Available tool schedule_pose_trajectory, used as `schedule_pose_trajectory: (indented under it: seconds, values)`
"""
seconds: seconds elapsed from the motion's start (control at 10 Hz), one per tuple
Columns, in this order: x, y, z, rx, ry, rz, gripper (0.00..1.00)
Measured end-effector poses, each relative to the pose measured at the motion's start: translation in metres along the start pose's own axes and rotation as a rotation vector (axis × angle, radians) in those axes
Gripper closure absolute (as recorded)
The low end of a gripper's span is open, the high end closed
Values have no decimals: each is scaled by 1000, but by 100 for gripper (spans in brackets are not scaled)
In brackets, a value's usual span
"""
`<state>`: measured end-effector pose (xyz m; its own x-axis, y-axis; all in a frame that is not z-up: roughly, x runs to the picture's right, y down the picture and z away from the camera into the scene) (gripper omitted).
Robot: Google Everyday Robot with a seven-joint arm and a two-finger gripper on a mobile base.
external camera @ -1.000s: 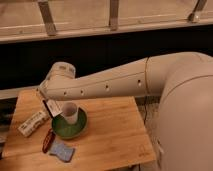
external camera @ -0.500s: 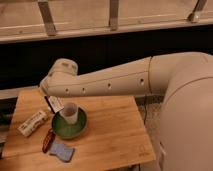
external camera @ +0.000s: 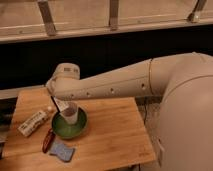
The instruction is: Place the eraser in the ceramic cup
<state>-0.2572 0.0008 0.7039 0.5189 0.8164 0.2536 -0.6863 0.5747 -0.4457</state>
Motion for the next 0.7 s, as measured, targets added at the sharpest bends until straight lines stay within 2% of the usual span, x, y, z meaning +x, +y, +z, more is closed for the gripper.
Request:
schedule_pose_trajectory:
  seconds: [0.3, 0.7]
  values:
    - [20, -15, 14, 25, 16, 22, 100]
    - [25, -23, 33, 19, 17, 37, 100]
